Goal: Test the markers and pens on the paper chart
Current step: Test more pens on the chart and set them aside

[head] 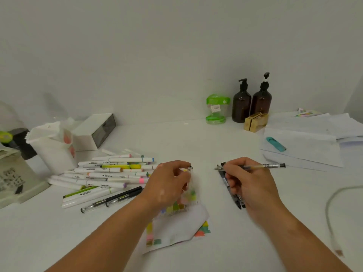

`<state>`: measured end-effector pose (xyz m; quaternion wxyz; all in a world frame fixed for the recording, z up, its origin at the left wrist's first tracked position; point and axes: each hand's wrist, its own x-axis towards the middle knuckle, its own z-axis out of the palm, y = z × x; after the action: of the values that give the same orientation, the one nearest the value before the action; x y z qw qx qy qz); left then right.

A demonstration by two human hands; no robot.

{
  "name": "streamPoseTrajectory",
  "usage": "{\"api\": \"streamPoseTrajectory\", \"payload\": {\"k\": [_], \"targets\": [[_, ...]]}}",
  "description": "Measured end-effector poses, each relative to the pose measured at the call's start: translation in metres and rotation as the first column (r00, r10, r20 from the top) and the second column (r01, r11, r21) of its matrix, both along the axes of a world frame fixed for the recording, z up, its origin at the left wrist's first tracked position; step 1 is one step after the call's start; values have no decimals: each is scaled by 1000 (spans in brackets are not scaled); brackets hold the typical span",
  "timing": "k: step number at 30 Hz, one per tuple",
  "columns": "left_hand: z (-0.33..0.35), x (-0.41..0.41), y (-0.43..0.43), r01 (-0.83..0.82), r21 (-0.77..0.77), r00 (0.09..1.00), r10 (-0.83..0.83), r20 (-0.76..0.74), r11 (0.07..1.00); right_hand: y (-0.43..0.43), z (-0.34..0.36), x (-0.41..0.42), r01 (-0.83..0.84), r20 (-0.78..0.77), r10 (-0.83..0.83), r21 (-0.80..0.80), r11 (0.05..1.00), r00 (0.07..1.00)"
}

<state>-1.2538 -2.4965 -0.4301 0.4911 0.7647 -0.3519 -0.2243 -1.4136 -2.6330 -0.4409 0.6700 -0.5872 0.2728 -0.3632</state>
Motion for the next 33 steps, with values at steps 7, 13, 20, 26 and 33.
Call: {"api": "streamPoseTrajectory", "payload": {"k": [7,13,20,26,33], "targets": [[-17,11,64,-218,-329,839,5,-544,919,46,-1,22,-288,57,284,93,953,957],[-19,16,68,-239,-431,768,-102,-633,870,58,0,30,-227,98,225,11,974,970],[-22,16,65,-215,-454,746,-155,-648,864,52,-4,30,-169,144,162,38,985,976],[-20,17,67,-193,-480,774,-168,-610,856,57,-1,30,-205,119,205,-17,979,971],[-16,17,70,-157,-463,817,-149,-558,872,55,2,25,-192,97,196,-46,980,976]]}}
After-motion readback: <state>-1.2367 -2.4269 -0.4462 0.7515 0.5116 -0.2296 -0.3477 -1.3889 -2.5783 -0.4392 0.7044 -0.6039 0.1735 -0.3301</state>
